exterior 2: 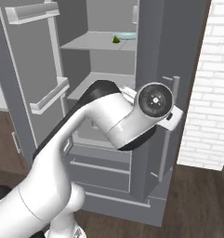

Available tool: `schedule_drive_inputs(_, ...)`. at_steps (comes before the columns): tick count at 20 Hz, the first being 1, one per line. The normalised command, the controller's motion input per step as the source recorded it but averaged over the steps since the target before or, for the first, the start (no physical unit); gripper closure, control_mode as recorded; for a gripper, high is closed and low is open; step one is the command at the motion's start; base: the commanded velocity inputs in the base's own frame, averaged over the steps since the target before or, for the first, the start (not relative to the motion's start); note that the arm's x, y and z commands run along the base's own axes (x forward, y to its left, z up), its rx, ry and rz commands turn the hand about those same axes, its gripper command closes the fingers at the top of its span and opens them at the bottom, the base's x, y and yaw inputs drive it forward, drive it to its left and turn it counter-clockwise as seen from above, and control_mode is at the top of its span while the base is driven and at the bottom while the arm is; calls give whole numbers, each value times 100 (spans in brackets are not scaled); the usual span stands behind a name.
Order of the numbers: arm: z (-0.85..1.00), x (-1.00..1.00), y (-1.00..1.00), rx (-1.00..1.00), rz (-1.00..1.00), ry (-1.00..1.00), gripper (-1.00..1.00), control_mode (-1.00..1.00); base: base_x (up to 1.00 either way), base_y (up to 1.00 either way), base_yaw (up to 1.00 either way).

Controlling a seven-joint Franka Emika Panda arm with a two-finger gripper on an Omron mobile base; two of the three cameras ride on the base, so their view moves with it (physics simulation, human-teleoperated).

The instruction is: Grab a lemon wedge from the fridge and one ice cube from the ice bowl, and put them in the glass of lemonade.

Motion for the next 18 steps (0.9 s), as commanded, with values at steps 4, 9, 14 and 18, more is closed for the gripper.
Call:
schedule_drive_inputs(4, 0, 2, 100, -30, 34, 27, 100, -100, 0, 0, 0)
schedule_drive_inputs(9, 0, 1, 90, -39, 35, -2, -100, -100, 0, 0, 0)
schedule_drive_inputs(14, 0, 8, 67, -35, 33, -5, -100, -100, 0, 0, 0)
schedule_drive_inputs(18, -18, 33, 36, -28, 29, 0, -100, -100, 0, 0, 0)
